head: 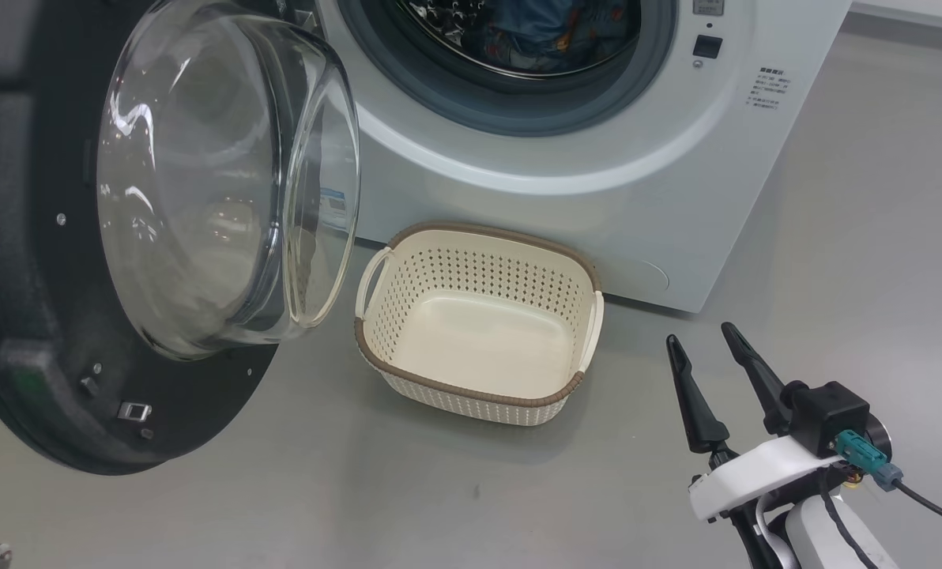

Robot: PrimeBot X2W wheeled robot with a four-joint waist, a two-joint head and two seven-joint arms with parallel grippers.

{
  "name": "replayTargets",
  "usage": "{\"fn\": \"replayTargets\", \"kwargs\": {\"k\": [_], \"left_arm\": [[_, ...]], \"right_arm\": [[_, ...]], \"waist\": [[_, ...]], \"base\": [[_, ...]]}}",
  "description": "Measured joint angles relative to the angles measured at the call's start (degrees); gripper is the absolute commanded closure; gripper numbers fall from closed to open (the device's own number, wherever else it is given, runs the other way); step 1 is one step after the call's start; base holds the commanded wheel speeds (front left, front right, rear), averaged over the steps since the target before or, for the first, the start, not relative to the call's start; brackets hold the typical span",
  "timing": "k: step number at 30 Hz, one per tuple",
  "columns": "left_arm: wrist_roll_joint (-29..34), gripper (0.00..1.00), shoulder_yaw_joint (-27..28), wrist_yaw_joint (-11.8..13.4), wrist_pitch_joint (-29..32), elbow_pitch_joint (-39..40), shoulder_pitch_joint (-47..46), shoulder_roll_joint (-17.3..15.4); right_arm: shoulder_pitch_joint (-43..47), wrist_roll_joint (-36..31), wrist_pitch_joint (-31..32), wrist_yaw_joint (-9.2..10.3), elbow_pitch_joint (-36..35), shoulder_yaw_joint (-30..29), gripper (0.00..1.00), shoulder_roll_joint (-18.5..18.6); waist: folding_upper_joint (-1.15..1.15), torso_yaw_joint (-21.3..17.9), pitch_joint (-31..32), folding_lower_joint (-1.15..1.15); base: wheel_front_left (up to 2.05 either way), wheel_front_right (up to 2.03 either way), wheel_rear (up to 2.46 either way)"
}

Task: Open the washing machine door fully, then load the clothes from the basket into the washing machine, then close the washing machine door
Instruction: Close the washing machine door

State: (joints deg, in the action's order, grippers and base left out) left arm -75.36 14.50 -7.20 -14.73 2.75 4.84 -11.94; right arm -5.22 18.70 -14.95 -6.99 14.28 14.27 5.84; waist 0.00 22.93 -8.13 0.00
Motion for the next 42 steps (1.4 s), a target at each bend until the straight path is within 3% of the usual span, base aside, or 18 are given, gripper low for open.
{"fn": "replayTargets", "kwargs": {"k": [6, 20, 29, 42], "left_arm": [[-10.02, 1.0, 2.08, 0.0, 1.51, -0.74, -2.41, 0.07], [-30.43, 1.0, 7.06, 0.0, 12.49, -8.08, -7.44, 0.26], [-36.78, 1.0, 5.95, 0.02, 20.43, -13.48, -7.48, 0.05], [-39.07, 1.0, 3.3, 0.02, 29.27, -14.71, -7.47, -0.54]], "right_arm": [[-0.04, 0.44, 0.0, 0.0, -0.01, 0.09, 0.0, -0.01], [-0.15, 0.45, 0.0, 0.0, 0.0, -0.01, 0.0, 0.64], [-0.19, 0.55, 0.0, 0.0, 0.08, 0.12, 0.0, 0.73], [-0.25, 1.11, 0.0, 0.0, 0.44, 0.32, 0.0, 0.98]], "waist": [[0.0, -0.85, -0.8, 0.0], [0.0, -1.81, -1.75, 0.0], [0.0, -2.34, -2.32, 0.0], [0.0, -2.53, -2.83, 0.0]], "base": [[0.0, 0.0, 0.0], [0.0, 0.0, 0.0], [0.0, 0.0, 0.0], [0.0, 0.0, 0.0]]}}
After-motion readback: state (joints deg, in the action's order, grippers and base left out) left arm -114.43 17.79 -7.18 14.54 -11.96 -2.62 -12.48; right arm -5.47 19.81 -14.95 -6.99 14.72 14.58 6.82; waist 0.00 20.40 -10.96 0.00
